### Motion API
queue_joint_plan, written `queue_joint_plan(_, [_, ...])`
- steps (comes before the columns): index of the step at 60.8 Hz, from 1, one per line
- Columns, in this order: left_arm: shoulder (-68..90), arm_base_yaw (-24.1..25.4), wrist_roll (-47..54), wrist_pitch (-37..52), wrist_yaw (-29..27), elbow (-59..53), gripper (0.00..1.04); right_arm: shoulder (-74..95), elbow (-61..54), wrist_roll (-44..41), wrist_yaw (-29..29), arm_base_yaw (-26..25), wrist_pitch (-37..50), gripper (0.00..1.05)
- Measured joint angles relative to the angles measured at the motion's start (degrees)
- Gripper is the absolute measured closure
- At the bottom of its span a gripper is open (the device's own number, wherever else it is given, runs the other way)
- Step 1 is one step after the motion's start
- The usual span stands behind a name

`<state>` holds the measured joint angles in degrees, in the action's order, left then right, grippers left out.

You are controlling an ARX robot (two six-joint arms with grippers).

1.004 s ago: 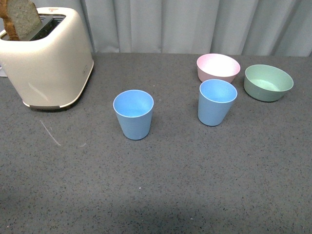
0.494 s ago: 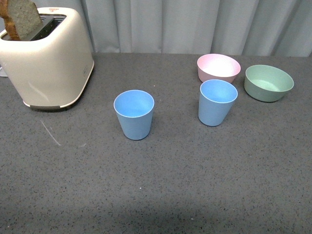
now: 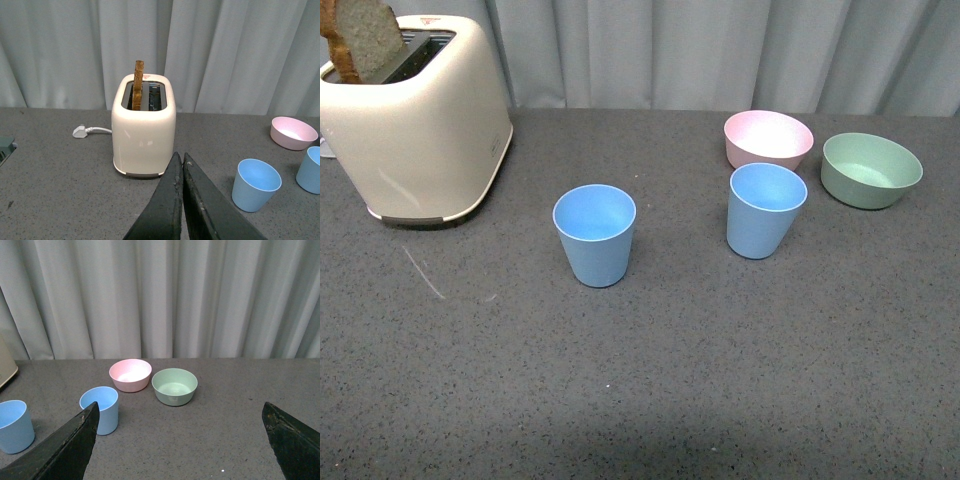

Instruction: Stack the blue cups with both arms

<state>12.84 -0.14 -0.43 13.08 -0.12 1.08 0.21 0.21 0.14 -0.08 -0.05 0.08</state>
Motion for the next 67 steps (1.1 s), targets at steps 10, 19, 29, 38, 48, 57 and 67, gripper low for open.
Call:
queue_joint_plan(10, [-2.4,0.0,0.0,-2.4,0.0,0.0,1.01,0.0,0.0,0.0,0.0,0.0,0.0,0.1])
queue_joint_plan(19, [-10.2,0.0,0.0,-12.1,0.1,0.0,1.01,0.0,0.0,0.0,0.0,0.0,0.0,0.1])
queue_joint_plan(29, [-12.5,0.0,0.0,-12.9,0.1,0.0,1.0,0.0,0.0,0.0,0.0,0.0,0.0,0.1])
queue_joint_plan(38, [-12.6,0.0,0.0,-12.9,0.1,0.0,0.65,0.0,0.0,0.0,0.0,0.0,0.0,0.1])
queue_joint_plan(48, [-12.6,0.0,0.0,-12.9,0.1,0.0,0.32,0.0,0.0,0.0,0.0,0.0,0.0,0.1])
queue_joint_plan(57, [-12.6,0.0,0.0,-13.0,0.1,0.0,0.06,12.1,2.8,-9.1,10.5,1.4,-1.6,0.1])
queue_joint_plan(67, [-12.6,0.0,0.1,-13.0,0.1,0.0,0.07,36.6,8.3,-9.6,7.9,1.3,8.3,0.1])
